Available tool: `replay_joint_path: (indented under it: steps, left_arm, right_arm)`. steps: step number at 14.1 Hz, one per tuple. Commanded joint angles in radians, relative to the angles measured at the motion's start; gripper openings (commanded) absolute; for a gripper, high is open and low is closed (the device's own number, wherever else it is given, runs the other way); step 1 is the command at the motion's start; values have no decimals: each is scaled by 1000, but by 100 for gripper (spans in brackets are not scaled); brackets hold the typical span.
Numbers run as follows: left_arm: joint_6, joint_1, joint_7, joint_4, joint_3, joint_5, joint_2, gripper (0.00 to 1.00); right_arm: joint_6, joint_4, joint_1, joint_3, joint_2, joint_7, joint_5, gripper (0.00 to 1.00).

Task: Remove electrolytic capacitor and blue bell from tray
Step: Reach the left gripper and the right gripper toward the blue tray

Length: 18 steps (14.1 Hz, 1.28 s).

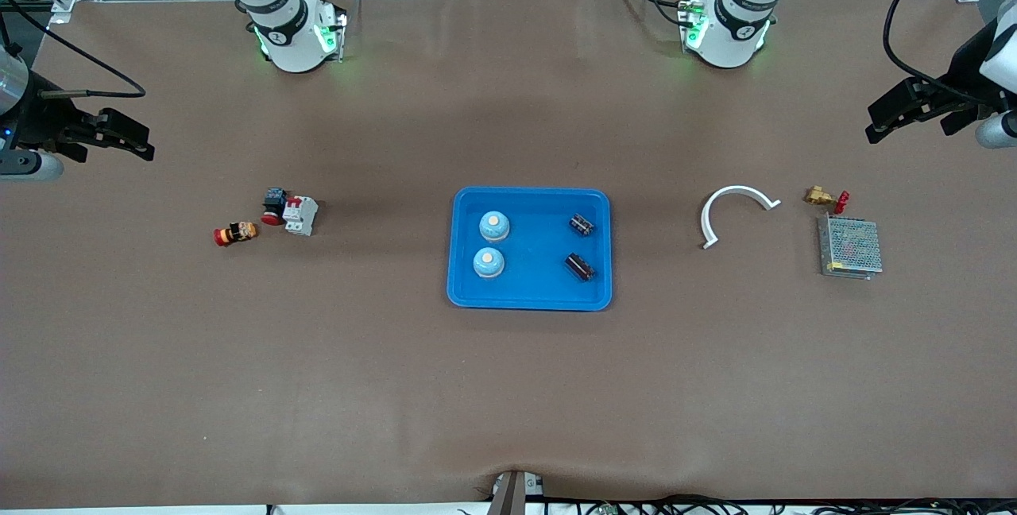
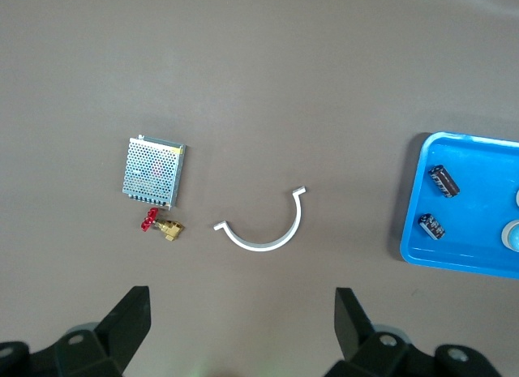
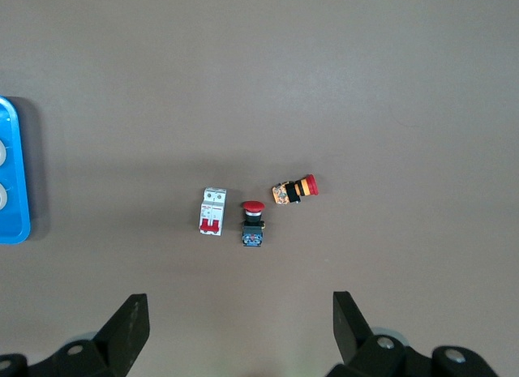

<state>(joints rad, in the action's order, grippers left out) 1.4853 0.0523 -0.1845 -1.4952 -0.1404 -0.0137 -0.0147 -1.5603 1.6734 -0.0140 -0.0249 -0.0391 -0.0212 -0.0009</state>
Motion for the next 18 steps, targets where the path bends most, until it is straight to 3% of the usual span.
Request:
replay_joint_path:
  steps: [1,8,12,18]
  left_arm:
    - [-16,3,8,21,-4,4,12,100]
    - [-13,0,0,3,-24,11,67,100]
    - [59,4,-30,-108,-70,12,65,100]
    - [98,9,-269,-220,-172,11,45,100]
  right_arm:
    - [17,-21,0,3,5,15,13,100]
    - [13,-20,-1,3,5,15,13,100]
    - [8,-21,-17,6,5,17,13,100]
    - [-88,-20,-93,6,50,44,75,100]
